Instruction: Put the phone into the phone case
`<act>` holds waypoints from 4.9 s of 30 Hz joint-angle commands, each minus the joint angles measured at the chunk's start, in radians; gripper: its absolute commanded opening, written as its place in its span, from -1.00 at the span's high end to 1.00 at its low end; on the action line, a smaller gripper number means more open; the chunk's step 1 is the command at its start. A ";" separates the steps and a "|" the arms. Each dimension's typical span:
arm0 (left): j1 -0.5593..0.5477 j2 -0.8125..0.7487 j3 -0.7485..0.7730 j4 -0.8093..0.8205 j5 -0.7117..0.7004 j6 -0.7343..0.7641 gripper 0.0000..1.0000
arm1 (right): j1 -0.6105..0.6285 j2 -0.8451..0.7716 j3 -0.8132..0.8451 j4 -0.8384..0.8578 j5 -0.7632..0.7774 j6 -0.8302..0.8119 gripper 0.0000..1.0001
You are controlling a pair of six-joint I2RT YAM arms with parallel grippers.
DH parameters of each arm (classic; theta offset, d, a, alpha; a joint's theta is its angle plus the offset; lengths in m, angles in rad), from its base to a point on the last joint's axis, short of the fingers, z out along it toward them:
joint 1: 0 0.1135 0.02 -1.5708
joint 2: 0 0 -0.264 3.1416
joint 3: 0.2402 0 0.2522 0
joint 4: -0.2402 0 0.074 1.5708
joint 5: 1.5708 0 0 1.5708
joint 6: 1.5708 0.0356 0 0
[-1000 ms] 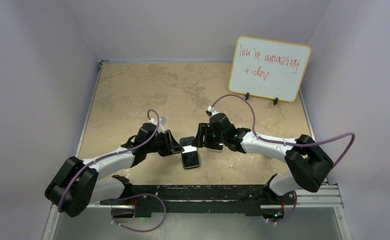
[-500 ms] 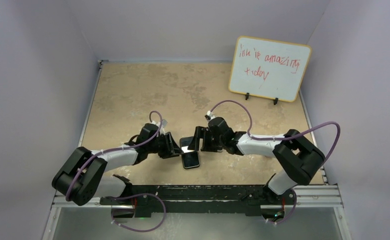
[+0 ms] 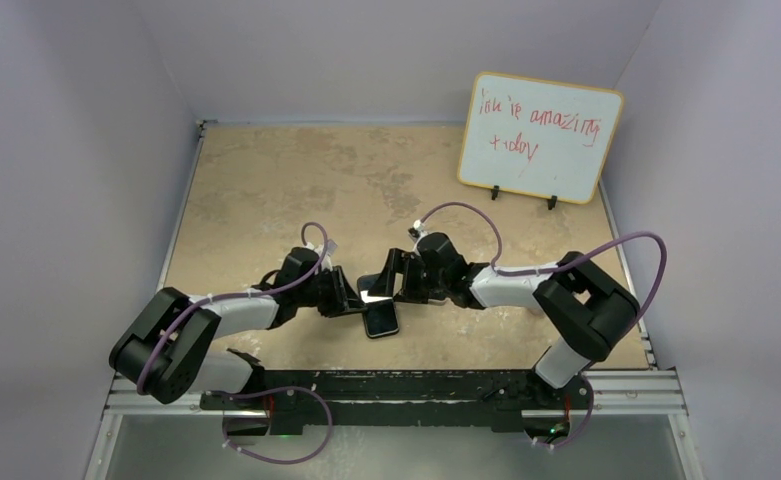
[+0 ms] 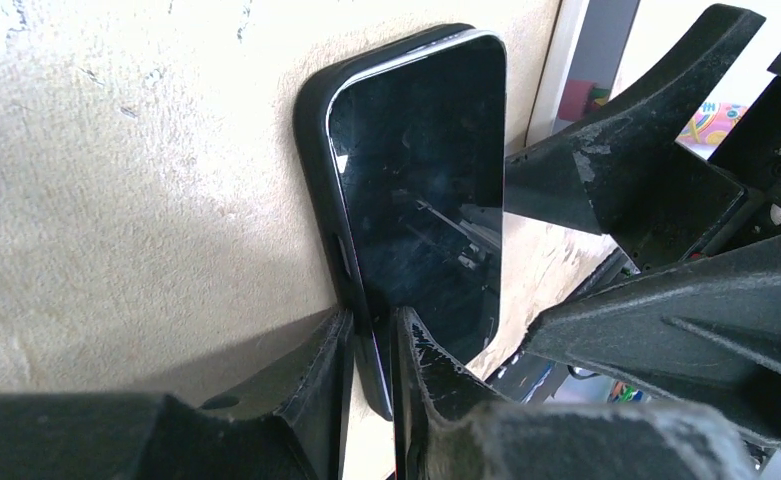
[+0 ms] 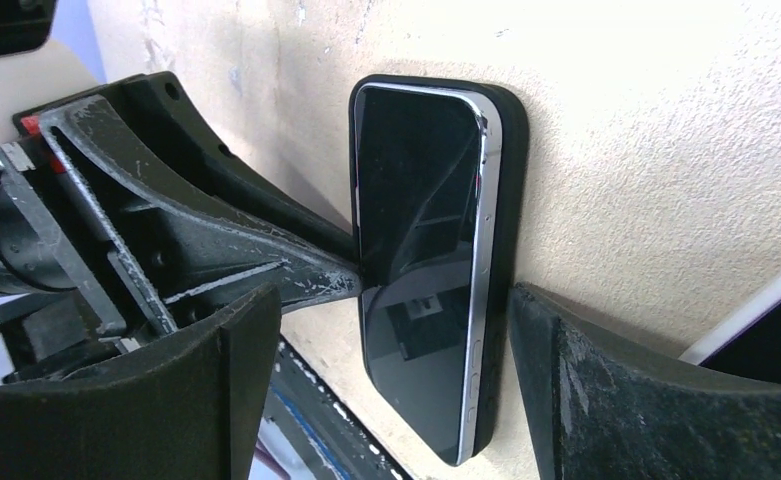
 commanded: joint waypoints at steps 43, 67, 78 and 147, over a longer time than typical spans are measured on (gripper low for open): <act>0.006 -0.042 0.019 -0.052 -0.019 0.080 0.52 | -0.042 0.064 -0.076 0.574 -0.323 0.199 -0.04; 0.007 -0.053 0.063 -0.164 -0.079 0.136 0.65 | -0.041 0.079 -0.009 0.312 -0.285 0.073 0.03; 0.006 -0.032 0.065 -0.150 -0.071 0.135 0.62 | -0.034 0.059 0.040 0.136 -0.206 -0.016 0.32; 0.034 -0.346 -0.013 0.627 0.357 -0.322 0.47 | -0.099 -0.536 -0.126 0.359 -0.206 0.201 1.00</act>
